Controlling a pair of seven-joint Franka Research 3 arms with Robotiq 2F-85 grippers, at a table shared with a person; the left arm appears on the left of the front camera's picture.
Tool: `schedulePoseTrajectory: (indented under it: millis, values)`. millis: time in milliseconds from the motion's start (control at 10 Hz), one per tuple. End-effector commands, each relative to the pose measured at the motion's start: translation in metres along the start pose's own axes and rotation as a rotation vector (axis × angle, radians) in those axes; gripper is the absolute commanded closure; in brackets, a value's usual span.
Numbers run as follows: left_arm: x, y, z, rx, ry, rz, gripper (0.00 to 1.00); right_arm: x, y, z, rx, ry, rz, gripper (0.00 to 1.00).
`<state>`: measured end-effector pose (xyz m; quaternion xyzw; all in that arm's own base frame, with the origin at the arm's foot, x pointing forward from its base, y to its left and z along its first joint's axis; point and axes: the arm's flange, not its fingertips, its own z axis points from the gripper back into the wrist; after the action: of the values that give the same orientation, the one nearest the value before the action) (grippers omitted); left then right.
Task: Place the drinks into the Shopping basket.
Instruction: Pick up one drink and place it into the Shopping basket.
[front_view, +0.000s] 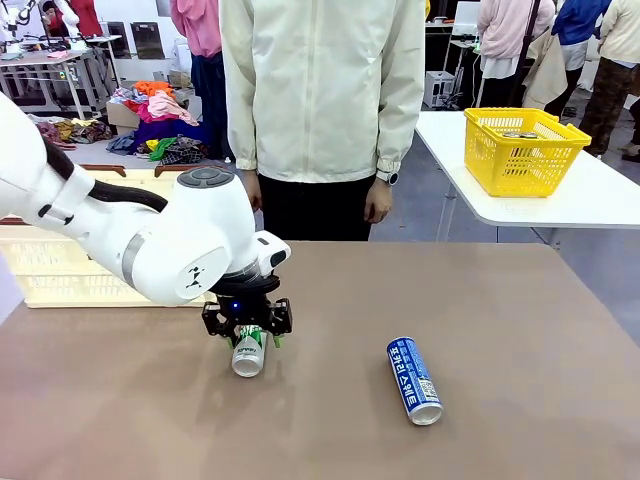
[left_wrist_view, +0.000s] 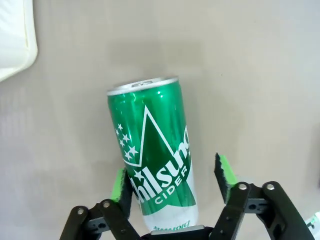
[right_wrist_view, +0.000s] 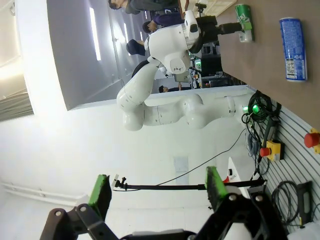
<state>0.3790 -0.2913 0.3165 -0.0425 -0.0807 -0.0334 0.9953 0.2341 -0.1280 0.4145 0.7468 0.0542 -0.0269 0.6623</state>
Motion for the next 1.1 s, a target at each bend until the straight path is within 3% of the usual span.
schedulePoseTrajectory:
  millis: [0,500,700,800,1000]
  values:
    - [0.000,-0.004,-0.006,0.050,-0.034,0.002,1.00,0.001,0.007,-0.001,0.010,-0.005,-0.019,0.00]
    - [0.000,0.001,-0.012,0.061,-0.025,0.017,1.00,0.001,0.007,-0.001,0.010,-0.005,-0.019,0.00]
    - [-0.004,0.002,0.008,0.016,0.000,-0.019,1.00,0.001,0.007,-0.001,0.010,-0.005,-0.019,0.00]
    - [-0.007,-0.004,0.048,0.049,0.047,0.011,1.00,0.001,0.007,-0.001,0.010,-0.005,-0.019,0.00]
    - [-0.020,-0.024,0.158,-0.057,0.067,-0.136,1.00,0.001,0.007,-0.001,0.010,-0.005,-0.019,0.00]
